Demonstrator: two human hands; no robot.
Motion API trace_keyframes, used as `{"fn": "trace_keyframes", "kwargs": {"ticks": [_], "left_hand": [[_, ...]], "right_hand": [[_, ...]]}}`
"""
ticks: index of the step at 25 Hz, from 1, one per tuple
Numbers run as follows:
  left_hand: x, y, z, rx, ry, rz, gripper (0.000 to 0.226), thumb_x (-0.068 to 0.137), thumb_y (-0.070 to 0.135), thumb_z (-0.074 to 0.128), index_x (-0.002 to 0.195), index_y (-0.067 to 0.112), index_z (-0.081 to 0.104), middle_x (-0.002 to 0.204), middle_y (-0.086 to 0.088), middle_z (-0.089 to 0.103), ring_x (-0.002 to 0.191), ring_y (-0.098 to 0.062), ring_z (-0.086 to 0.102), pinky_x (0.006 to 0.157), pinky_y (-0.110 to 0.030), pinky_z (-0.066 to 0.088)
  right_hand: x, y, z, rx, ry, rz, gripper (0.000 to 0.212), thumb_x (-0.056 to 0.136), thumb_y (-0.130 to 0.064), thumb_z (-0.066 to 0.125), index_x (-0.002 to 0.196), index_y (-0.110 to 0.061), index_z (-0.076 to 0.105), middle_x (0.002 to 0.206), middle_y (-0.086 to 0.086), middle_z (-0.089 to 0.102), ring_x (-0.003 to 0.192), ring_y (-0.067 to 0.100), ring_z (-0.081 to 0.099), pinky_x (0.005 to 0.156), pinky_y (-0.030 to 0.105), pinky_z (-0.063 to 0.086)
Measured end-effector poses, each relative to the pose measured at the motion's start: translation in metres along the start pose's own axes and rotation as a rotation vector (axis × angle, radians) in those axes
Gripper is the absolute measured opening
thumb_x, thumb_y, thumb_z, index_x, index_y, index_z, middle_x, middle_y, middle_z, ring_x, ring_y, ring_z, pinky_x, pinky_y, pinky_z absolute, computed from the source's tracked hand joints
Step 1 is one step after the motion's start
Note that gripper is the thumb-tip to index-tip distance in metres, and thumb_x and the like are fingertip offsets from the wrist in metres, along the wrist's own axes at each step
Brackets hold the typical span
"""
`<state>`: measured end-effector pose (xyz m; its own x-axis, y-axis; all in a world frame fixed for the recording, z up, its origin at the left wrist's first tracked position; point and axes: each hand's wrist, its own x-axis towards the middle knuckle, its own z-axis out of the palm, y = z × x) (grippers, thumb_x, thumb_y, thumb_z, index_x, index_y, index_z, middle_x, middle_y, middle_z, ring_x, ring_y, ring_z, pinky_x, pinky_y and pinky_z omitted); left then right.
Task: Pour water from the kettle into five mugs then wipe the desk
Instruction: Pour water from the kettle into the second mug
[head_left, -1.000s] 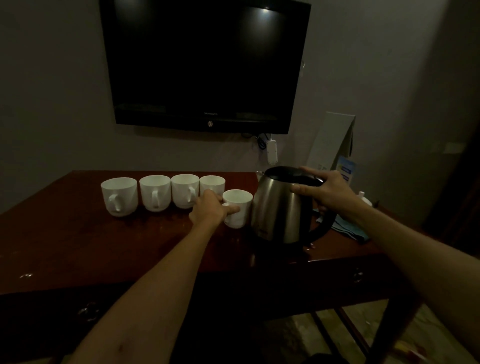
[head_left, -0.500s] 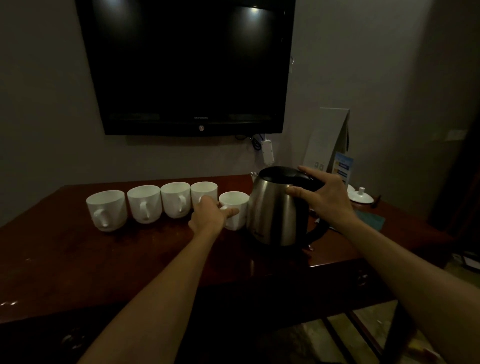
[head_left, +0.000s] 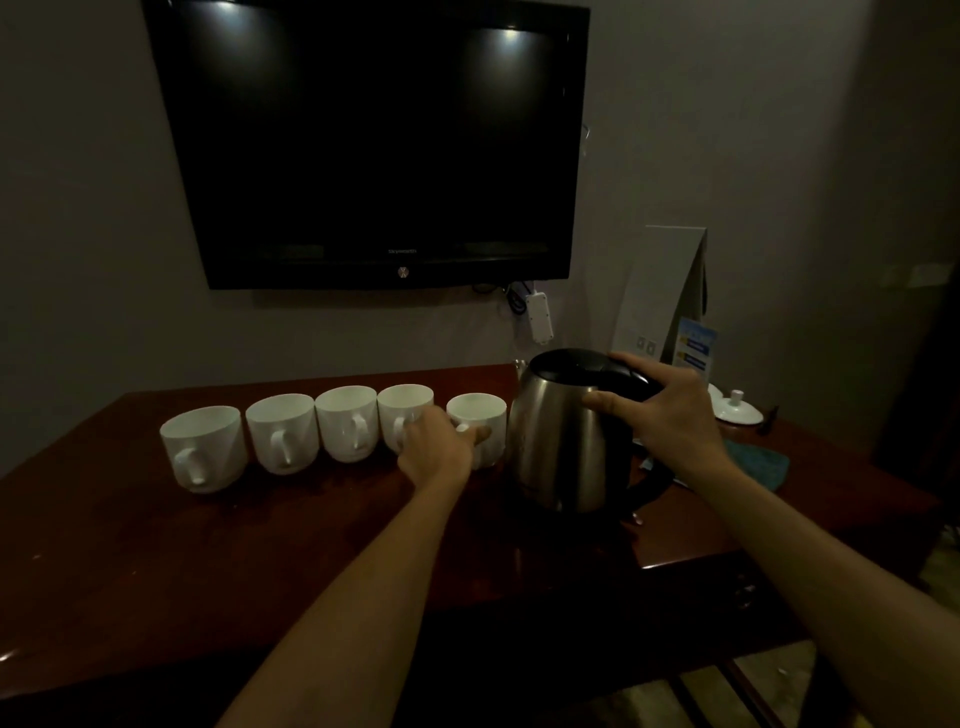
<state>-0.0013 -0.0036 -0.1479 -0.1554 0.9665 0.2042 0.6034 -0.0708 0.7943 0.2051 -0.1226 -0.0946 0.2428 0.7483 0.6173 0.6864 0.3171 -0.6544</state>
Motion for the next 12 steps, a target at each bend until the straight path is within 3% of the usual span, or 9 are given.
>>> {"fn": "trace_keyframes", "kwargs": {"ticks": [5,8,12], "left_hand": [[0.004,0.009,0.016,0.011,0.099,-0.037,0.04,0.08,0.039,0.079,0.109,0.014,0.068,0.113,-0.006,0.064,0.112,-0.024,0.056,0.075,-0.033,0.044],[0.008,0.012,0.021,0.01,0.12,-0.049,0.036,0.081,0.039,0.077,0.105,0.013,0.069,0.108,-0.007,0.067,0.107,-0.023,0.058,0.074,-0.033,0.047],[0.009,0.016,0.023,0.022,0.169,-0.065,0.037,0.083,0.038,0.076,0.106,0.009,0.07,0.105,-0.008,0.067,0.102,-0.023,0.059,0.074,-0.032,0.048]], "right_hand": [[0.002,0.006,0.002,0.036,0.004,-0.008,0.075,0.063,-0.056,0.076,0.128,-0.02,0.064,0.117,0.003,0.07,0.109,0.018,0.064,0.092,0.045,0.056],[0.003,0.009,0.004,0.046,0.02,-0.013,0.07,0.066,-0.047,0.08,0.129,-0.019,0.063,0.118,0.004,0.069,0.11,0.019,0.063,0.093,0.044,0.055],[0.003,0.009,0.005,0.059,0.024,-0.022,0.073,0.064,-0.051,0.077,0.129,-0.02,0.063,0.117,0.0,0.068,0.11,0.017,0.062,0.09,0.034,0.053]]}}
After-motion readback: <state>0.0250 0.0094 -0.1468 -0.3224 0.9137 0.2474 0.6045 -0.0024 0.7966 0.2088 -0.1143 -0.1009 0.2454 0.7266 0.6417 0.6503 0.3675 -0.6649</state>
